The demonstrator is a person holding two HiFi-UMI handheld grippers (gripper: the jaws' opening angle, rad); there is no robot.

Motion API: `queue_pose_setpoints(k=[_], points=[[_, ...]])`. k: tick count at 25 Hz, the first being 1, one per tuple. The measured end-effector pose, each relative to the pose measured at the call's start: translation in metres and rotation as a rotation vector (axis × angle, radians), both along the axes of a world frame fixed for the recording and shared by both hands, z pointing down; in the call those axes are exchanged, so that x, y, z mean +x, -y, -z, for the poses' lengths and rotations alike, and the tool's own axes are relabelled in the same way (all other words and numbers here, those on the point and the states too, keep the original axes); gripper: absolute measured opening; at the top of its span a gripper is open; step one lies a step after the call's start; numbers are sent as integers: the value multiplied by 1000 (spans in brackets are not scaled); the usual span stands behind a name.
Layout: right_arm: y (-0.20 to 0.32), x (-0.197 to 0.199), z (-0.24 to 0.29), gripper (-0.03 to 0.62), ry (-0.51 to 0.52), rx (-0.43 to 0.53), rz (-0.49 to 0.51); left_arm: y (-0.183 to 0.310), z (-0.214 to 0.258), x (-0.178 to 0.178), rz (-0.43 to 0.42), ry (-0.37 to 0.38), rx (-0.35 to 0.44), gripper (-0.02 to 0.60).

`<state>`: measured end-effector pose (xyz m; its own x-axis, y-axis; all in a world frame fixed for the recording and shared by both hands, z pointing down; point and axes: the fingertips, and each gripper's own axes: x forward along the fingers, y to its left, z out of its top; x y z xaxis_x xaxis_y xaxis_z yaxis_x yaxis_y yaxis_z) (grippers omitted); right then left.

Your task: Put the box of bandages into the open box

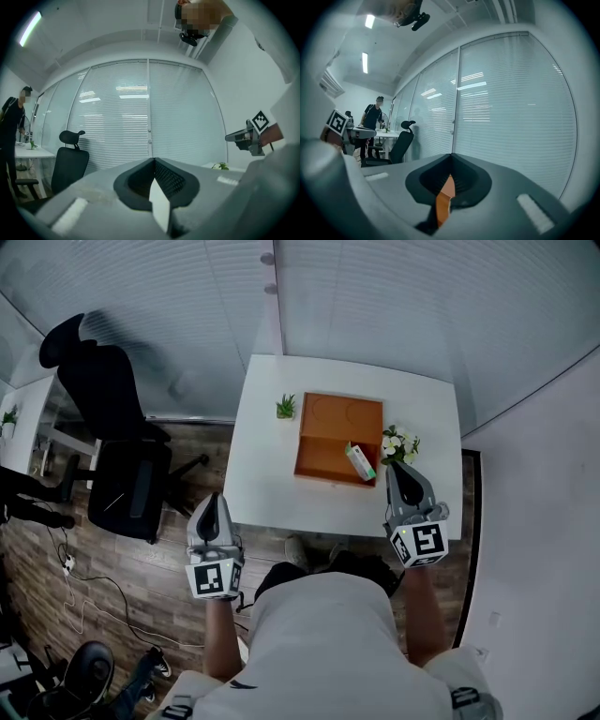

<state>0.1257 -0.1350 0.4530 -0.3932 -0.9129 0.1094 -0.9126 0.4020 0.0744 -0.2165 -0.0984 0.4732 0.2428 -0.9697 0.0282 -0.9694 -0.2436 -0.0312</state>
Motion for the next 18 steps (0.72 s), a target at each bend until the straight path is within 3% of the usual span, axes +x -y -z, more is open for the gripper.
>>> queue_pose_setpoints(k=[18], points=[[-1, 22, 0, -2, -4, -4, 40, -3, 4, 29, 46, 14, 25, 6]])
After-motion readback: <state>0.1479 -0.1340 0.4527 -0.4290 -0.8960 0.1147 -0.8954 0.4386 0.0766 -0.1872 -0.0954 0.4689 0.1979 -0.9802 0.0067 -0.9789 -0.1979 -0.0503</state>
